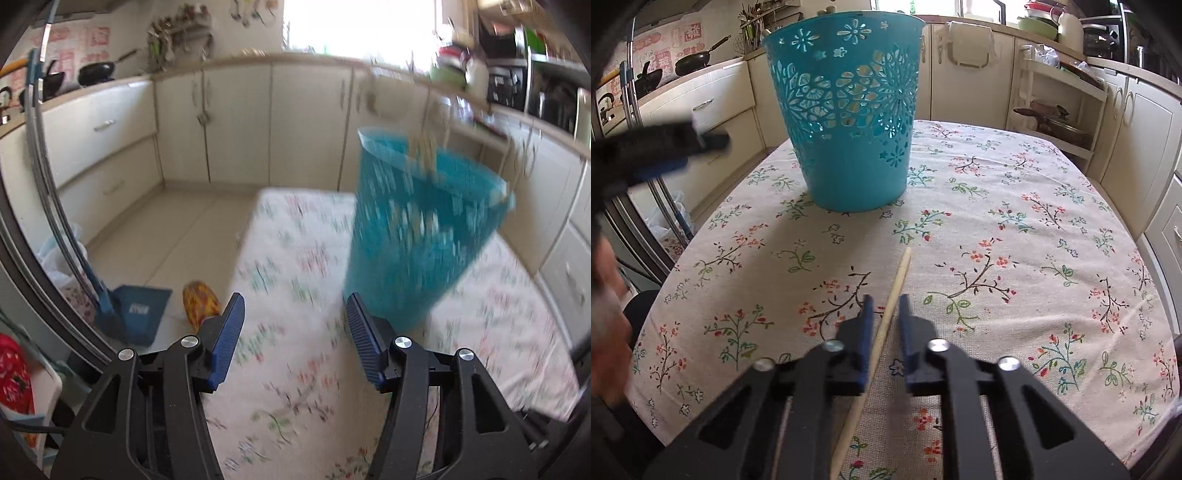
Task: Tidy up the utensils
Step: 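Move the left gripper back down beside the basket, then close the right gripper on the last loose chopstick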
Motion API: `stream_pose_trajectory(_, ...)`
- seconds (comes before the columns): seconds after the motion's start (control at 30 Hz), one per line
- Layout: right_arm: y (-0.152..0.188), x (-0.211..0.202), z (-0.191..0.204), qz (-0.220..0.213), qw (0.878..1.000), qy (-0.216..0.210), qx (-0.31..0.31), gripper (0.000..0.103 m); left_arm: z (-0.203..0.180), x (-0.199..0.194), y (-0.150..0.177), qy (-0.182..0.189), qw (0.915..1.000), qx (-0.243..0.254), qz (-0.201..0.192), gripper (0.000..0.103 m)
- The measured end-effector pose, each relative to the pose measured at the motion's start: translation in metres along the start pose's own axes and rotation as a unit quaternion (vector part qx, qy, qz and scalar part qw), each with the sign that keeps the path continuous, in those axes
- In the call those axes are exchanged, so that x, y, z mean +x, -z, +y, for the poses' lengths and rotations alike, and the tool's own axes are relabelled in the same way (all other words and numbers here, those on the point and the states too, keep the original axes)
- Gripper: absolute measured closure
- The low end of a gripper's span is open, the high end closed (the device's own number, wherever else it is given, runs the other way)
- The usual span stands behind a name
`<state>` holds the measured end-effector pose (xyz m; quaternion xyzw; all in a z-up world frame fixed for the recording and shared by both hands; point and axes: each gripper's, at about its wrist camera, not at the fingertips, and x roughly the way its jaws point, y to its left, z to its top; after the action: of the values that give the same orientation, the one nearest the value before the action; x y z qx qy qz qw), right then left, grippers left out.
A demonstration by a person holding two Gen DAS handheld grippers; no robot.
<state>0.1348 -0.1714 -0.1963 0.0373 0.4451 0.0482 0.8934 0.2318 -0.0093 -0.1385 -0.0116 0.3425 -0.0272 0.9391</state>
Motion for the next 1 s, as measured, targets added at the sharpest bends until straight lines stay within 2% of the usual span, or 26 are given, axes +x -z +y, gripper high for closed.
stream_pose_trajectory(0.2,-0.001,-0.004,-0.009,0.005,1.000,-0.004,0.008,0.097,-0.019,0.024,0.021,0.007,0.9985,0.035,0.042,0.043)
stream_pose_trajectory(0.3,-0.002,0.001,-0.020,0.004,0.999,-0.005,0.040,0.089,-0.020,0.029,0.022,0.009,0.9980,0.033,0.054,0.041)
stream_pose_trajectory(0.37,-0.004,0.003,-0.015,0.002,1.000,0.005,0.029,0.089,-0.020,0.032,0.021,0.009,0.9977,0.030,0.060,0.035)
stream_pose_trajectory(0.43,-0.005,0.004,-0.010,0.002,1.000,0.006,0.015,0.091,-0.020,0.036,0.022,0.012,0.9970,0.032,0.069,0.035)
stream_pose_trajectory(0.47,-0.005,0.004,-0.008,0.005,1.000,-0.001,0.011,0.097,-0.020,0.037,0.023,0.013,0.9970,0.033,0.069,0.035)
stream_pose_trajectory(0.57,-0.005,0.001,-0.010,0.010,1.000,-0.017,0.011,0.097,-0.021,0.037,0.024,0.016,0.9967,0.035,0.071,0.035)
stream_pose_trajectory(0.7,-0.006,-0.006,-0.025,0.010,0.998,-0.044,0.048,0.097,-0.018,0.037,0.022,0.022,0.9965,0.028,0.076,0.034)
stream_pose_trajectory(0.83,-0.007,-0.005,-0.037,0.016,0.994,-0.063,0.087,0.088,-0.016,0.039,0.022,0.025,0.9958,0.021,0.086,0.034)
stream_pose_trajectory(0.9,-0.008,-0.004,-0.035,0.020,0.994,-0.065,0.081,0.087,-0.015,0.039,0.022,0.027,0.9957,0.023,0.085,0.034)
stream_pose_trajectory(1.0,-0.009,-0.001,-0.030,0.028,0.995,-0.063,0.069,0.075,-0.018,0.039,0.023,0.029,0.9955,0.031,0.084,0.033)
